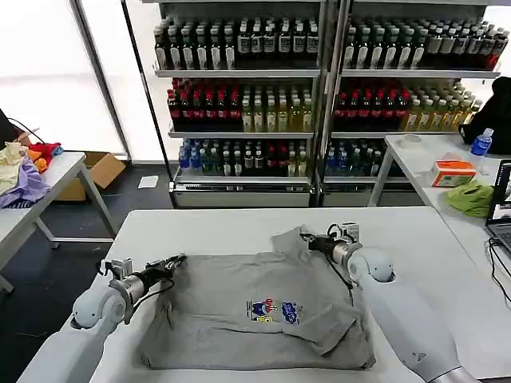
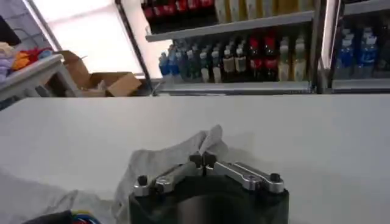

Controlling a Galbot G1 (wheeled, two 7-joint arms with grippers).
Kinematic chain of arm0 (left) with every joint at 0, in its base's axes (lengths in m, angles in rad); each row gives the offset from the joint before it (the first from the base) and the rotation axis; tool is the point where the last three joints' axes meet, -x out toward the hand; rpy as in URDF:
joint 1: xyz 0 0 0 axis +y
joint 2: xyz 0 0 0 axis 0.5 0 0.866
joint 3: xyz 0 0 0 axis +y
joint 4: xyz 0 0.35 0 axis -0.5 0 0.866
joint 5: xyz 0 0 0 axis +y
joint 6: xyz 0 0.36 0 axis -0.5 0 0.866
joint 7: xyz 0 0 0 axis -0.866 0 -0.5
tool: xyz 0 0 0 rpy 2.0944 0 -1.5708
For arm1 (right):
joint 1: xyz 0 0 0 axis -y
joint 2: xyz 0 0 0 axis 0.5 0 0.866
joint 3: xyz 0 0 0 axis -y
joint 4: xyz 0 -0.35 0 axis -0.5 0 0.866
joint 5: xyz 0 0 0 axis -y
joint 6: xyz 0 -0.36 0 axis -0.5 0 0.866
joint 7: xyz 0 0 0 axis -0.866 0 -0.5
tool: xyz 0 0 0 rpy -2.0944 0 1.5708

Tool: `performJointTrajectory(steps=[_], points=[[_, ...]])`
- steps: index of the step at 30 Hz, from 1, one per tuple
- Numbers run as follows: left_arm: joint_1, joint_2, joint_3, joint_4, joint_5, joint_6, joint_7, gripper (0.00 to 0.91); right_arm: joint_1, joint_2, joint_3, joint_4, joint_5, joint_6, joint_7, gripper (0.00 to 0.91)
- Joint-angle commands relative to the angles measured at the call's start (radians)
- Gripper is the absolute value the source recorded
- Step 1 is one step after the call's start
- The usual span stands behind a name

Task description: Fold and organize the clothes.

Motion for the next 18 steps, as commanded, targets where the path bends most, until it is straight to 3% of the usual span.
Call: performJointTrajectory(steps=[1,11,18], points=[[0.008,0.015,-0.022,-0.139,-0.043,-0.011,-0.108,0.0,-0.037,-0.004,0.049,0.08,0.074,0.001,0.017,0.0],[0.193,0.07,-0.16,-0.369,-0.067,-0.014,-0.135,0.0,-0.25,-0.129,0.181,0.415,0.186,-0.011,0.067,0.0],[0.383,0.077,-0.265,-0.498,-0.05,-0.024,-0.137,0.0,-0.491,-0.216,0.367,0.666,0.237,-0.019,0.098,0.0]])
